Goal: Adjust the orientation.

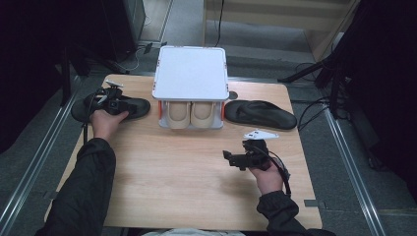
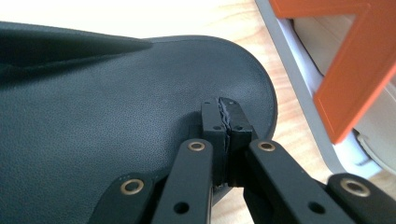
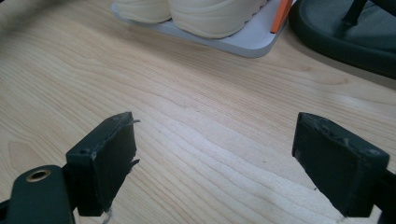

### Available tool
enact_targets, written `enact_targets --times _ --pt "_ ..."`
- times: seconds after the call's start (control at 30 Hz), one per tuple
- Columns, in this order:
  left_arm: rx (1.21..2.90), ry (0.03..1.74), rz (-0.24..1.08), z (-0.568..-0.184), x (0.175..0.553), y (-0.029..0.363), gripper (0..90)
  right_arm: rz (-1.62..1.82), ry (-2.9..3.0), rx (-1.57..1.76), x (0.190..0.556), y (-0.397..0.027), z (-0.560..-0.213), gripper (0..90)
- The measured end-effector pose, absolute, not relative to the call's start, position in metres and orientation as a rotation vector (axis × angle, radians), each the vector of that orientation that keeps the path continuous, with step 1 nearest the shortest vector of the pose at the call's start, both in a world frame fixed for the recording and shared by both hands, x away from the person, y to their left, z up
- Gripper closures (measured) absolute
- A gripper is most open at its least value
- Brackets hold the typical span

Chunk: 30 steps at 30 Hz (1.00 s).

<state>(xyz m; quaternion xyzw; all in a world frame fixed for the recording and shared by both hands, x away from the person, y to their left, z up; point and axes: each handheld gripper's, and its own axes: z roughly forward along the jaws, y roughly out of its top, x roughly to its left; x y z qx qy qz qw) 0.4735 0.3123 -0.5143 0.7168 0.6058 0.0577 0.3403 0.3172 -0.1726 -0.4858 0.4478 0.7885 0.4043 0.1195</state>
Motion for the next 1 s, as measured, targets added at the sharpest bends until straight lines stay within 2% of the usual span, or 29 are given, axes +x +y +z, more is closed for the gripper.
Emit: enact_targets --times 0.2,1.0 --pt "1.833 1.558 0.123 -0.518 0.458 0.313 90.0 1.21 2.31 1.284 0.322 -0.167 -0.483 13.7" --pt "1.924 1.557 0.098 -0.513 0.383 0.312 90.0 1.254 2.377 1.178 0.338 -0.138 -0.478 13.7"
